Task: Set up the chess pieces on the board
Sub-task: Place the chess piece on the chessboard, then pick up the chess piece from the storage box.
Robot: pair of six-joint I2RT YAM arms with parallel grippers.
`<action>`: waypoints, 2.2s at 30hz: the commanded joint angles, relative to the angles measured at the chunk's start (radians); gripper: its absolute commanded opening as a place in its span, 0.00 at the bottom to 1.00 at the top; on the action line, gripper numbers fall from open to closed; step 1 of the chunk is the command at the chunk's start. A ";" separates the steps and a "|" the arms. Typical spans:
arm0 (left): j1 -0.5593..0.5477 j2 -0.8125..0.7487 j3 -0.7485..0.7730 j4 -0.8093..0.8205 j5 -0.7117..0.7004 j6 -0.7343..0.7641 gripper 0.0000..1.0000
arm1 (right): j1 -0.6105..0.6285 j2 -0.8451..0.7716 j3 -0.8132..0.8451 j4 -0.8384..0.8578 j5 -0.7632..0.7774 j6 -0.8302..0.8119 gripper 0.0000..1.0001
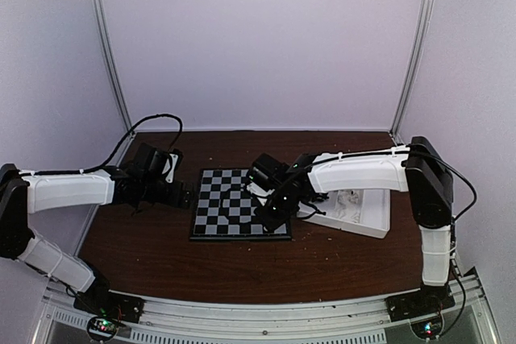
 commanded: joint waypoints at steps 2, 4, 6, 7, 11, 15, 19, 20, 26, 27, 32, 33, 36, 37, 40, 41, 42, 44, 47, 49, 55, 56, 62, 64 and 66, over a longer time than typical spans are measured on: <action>0.006 0.006 0.022 0.022 0.017 0.001 0.98 | 0.008 -0.005 -0.010 0.014 0.025 0.003 0.14; 0.006 0.004 0.022 0.022 0.021 0.001 0.98 | 0.008 -0.010 -0.010 0.013 0.024 0.001 0.18; 0.006 0.003 0.023 0.025 0.025 0.002 0.98 | 0.008 -0.015 -0.009 0.015 0.027 0.002 0.21; 0.006 0.003 0.022 0.024 0.027 0.003 0.98 | 0.008 -0.018 -0.010 0.015 0.030 0.002 0.21; 0.006 0.000 0.021 0.025 0.030 0.003 0.98 | 0.008 -0.029 -0.010 0.012 0.043 0.003 0.22; 0.006 -0.006 0.025 0.020 0.029 0.006 0.98 | 0.008 -0.077 -0.040 0.040 0.063 0.010 0.28; 0.006 -0.008 0.029 0.022 0.024 -0.001 0.98 | 0.005 -0.161 -0.123 0.127 0.100 0.021 0.41; 0.006 -0.009 0.029 0.020 0.024 -0.003 0.98 | 0.003 -0.187 -0.145 0.149 0.108 0.023 0.42; 0.006 0.008 0.089 -0.032 0.109 -0.010 0.98 | -0.042 -0.364 -0.272 0.222 0.143 0.030 0.43; 0.006 0.012 0.101 -0.045 0.117 -0.008 0.98 | -0.061 -0.390 -0.295 0.220 0.150 0.037 0.42; 0.004 0.010 0.112 -0.034 0.139 0.001 0.98 | -0.201 -0.491 -0.399 0.157 0.174 0.073 0.38; 0.004 0.013 0.117 -0.034 0.144 0.001 0.98 | -0.235 -0.506 -0.420 0.148 0.180 0.081 0.37; 0.004 0.024 0.134 -0.038 0.152 0.000 0.98 | -0.338 -0.538 -0.472 0.141 0.169 0.087 0.34; 0.005 0.026 0.138 -0.037 0.152 0.000 0.98 | -0.372 -0.539 -0.478 0.139 0.167 0.088 0.34; 0.005 0.022 0.147 -0.036 0.148 0.002 0.98 | -0.444 -0.514 -0.466 0.143 0.171 0.075 0.31; 0.004 0.019 0.148 -0.034 0.145 0.003 0.98 | -0.466 -0.489 -0.453 0.146 0.176 0.072 0.27; 0.005 0.016 0.148 -0.033 0.144 0.006 0.98 | -0.480 -0.474 -0.439 0.149 0.183 0.072 0.26; 0.005 0.007 0.150 -0.034 0.141 0.007 0.98 | -0.503 -0.423 -0.417 0.163 0.184 0.067 0.22; 0.005 -0.008 0.149 -0.052 0.128 0.013 0.98 | -0.533 -0.373 -0.396 0.194 0.185 0.052 0.20; 0.004 -0.020 0.146 -0.062 0.116 0.018 0.98 | -0.556 -0.341 -0.378 0.199 0.188 0.047 0.19; 0.004 -0.045 0.134 -0.072 0.094 0.025 0.98 | -0.624 -0.298 -0.354 0.234 0.163 0.031 0.18; 0.005 -0.044 0.134 -0.072 0.094 0.026 0.98 | -0.628 -0.290 -0.348 0.234 0.160 0.025 0.18; 0.005 -0.035 0.143 -0.069 0.101 0.019 0.98 | -0.664 -0.237 -0.297 0.233 0.181 0.022 0.17; 0.005 -0.031 0.146 -0.063 0.105 0.014 0.98 | -0.683 -0.217 -0.267 0.228 0.193 0.031 0.17; 0.004 -0.025 0.150 -0.063 0.109 0.012 0.98 | -0.700 -0.198 -0.240 0.228 0.210 0.044 0.17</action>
